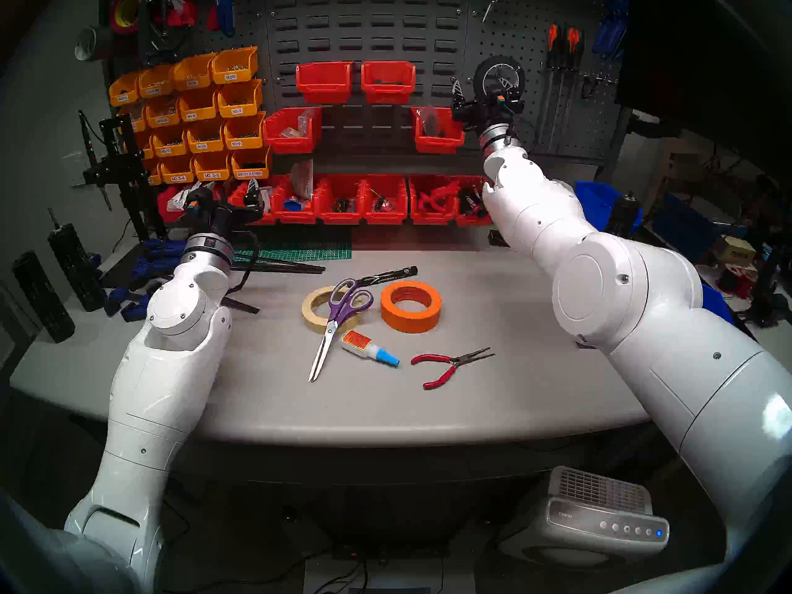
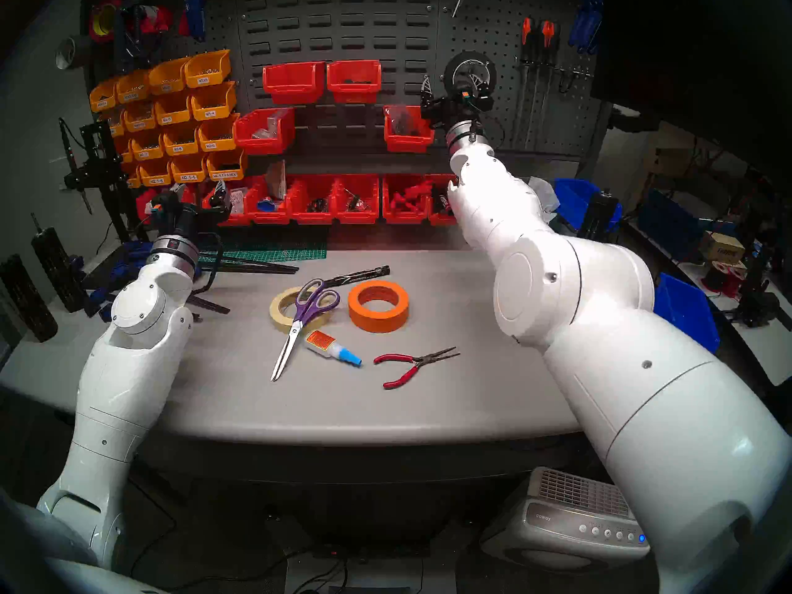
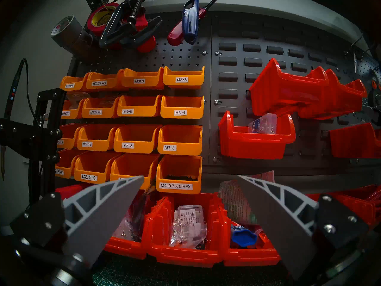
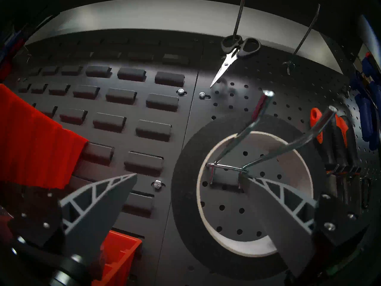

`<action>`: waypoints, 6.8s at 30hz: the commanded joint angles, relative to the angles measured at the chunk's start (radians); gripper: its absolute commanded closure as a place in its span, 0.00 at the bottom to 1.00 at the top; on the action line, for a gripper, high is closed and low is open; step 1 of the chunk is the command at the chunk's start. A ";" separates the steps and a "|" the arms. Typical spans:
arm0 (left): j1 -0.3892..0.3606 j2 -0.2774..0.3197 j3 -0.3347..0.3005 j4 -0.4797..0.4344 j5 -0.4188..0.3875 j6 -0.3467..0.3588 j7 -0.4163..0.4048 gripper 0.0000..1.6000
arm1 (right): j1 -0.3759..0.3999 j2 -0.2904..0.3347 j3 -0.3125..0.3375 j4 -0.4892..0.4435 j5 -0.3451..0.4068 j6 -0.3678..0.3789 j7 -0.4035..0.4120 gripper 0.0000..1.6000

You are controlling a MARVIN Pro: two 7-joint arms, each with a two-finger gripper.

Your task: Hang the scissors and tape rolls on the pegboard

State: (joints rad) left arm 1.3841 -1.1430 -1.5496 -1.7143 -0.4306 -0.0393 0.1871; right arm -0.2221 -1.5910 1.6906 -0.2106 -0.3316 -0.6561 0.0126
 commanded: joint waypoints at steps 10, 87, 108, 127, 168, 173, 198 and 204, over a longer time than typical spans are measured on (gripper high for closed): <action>-0.033 0.000 -0.008 -0.027 0.001 -0.013 0.002 0.00 | 0.019 0.008 -0.004 -0.018 -0.002 -0.101 -0.006 0.00; -0.028 0.003 -0.008 -0.024 0.000 -0.007 -0.001 0.00 | -0.607 0.058 0.011 -0.691 0.140 -0.266 0.346 0.00; -0.028 0.003 -0.008 -0.024 0.000 -0.007 -0.002 0.00 | -0.785 0.114 -0.006 -0.927 0.217 -0.164 0.535 0.00; -0.030 0.002 -0.008 -0.025 0.000 -0.007 -0.002 0.00 | -0.896 0.188 0.014 -1.138 0.345 0.019 0.740 0.00; -0.033 -0.001 -0.009 -0.027 0.002 -0.011 0.001 0.00 | -1.114 0.205 0.086 -1.561 0.568 0.750 0.988 0.00; -0.033 -0.001 -0.009 -0.027 0.002 -0.011 0.001 0.00 | -1.115 0.216 0.084 -1.570 0.566 0.786 1.008 0.00; -0.033 -0.001 -0.009 -0.027 0.002 -0.012 0.001 0.00 | -1.115 0.213 0.037 -1.602 0.567 0.886 1.090 0.00; -0.033 -0.001 -0.009 -0.027 0.002 -0.012 0.001 0.00 | -1.115 0.234 0.030 -1.602 0.552 0.906 1.105 0.00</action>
State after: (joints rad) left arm 1.3859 -1.1439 -1.5499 -1.7126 -0.4304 -0.0357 0.1856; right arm -1.3597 -1.3767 1.7175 -1.7831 0.2273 0.2404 1.1135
